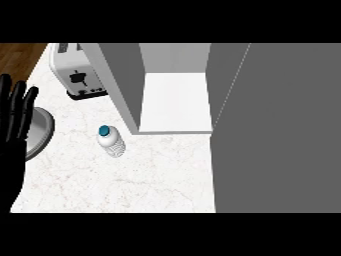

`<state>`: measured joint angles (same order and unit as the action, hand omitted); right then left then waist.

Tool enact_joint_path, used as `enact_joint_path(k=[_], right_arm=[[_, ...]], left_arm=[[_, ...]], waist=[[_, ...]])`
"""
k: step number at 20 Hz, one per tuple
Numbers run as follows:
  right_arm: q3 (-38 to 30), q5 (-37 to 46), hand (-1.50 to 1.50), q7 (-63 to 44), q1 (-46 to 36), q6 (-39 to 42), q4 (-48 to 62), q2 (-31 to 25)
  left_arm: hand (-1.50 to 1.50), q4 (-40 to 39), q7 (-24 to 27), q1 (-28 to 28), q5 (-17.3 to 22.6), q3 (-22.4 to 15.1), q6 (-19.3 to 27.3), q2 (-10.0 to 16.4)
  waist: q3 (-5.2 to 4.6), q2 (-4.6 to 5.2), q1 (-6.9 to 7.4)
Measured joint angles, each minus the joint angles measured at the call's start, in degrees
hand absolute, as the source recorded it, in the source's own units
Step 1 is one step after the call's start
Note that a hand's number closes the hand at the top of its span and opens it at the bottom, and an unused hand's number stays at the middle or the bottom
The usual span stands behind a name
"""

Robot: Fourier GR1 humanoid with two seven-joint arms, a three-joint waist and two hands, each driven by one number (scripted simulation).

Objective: Pick up the bottled water, place it into the cabinet and close the cabinet

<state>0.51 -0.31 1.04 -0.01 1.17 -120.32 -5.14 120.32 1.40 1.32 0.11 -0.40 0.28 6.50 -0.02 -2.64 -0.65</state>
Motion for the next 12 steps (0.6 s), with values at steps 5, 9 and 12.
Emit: enact_joint_path(k=[5,9,12], right_arm=[[0.8,0.9,-1.5,1.5,5.2,0.5,-3.9,0.4],[5.2,-1.5,-1.5,-1.8,8.9,3.1,-6.6,0.9],[7.9,-3.7,-1.5,-6.1,11.7,4.2,-11.1,0.7]], left_arm=[[-1.5,-2.3,0.3,2.2,5.2,2.1,-5.5,3.2],[-1.5,-4.7,-4.4,1.2,14.5,1.5,-8.7,1.7],[-1.5,-3.7,-9.8,1.0,19.6,1.0,-8.5,0.8]], waist=[[0.01,1.84,0.09],[0.0,2.25,0.03],[0.01,2.33,0.1]])
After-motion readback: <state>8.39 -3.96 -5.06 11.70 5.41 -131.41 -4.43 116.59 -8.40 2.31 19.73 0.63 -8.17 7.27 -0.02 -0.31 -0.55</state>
